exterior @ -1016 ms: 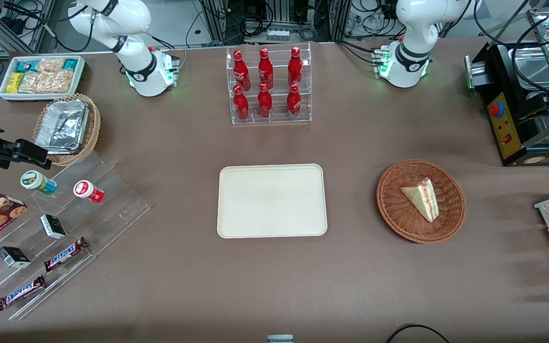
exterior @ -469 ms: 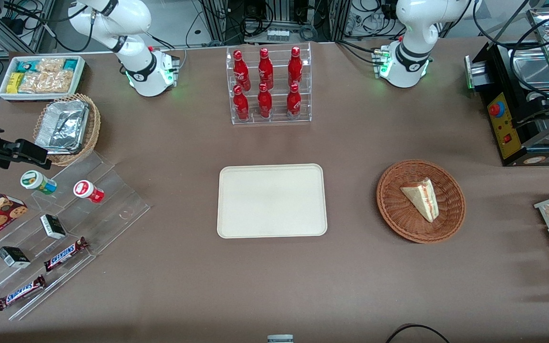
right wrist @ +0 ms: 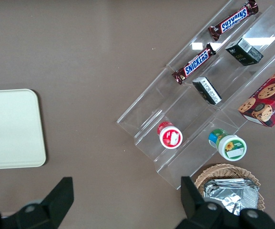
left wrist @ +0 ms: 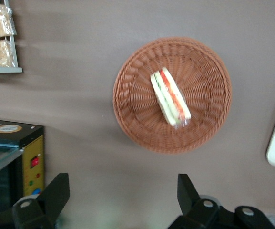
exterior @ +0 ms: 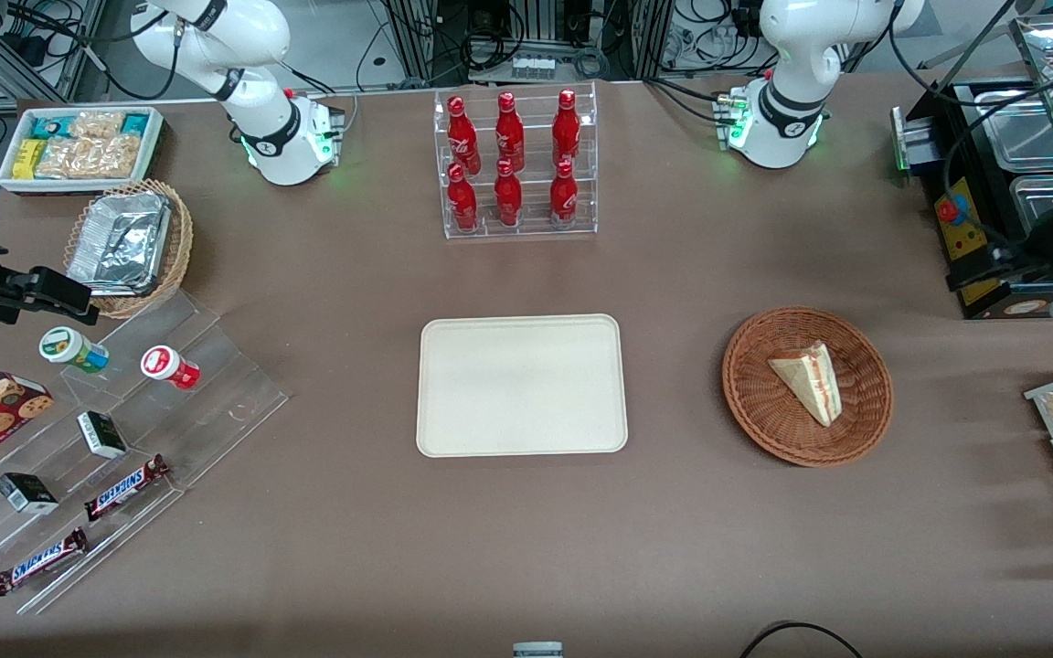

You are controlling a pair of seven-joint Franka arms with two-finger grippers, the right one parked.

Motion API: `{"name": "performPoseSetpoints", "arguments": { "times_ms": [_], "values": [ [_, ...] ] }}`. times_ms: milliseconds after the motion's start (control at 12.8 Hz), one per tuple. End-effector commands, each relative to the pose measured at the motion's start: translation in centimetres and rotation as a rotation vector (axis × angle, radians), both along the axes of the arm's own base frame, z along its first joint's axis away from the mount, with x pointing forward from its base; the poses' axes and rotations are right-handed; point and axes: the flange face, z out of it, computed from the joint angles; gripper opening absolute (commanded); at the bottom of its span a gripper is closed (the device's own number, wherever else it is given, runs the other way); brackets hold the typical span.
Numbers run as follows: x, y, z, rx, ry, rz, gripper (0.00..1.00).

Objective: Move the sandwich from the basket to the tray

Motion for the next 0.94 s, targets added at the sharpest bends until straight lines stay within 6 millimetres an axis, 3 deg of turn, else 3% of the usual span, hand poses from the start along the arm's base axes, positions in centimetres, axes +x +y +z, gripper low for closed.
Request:
{"name": "performPoseSetpoints", "arguments": {
  "times_ms": [0, 234, 469, 859],
  "values": [
    [0.1, -1.9, -2.7, 0.058, -0.009, 0.093, 1.0],
    [1.5, -3.9, -6.7, 0.084, 0.038, 0.183, 1.0],
    [2.3, -4.7, -8.8, 0.083, 0.029, 0.199, 1.0],
    [2.0, -5.9, -15.1, 0.072, -0.031, 0.238, 1.0]
  ]
}}
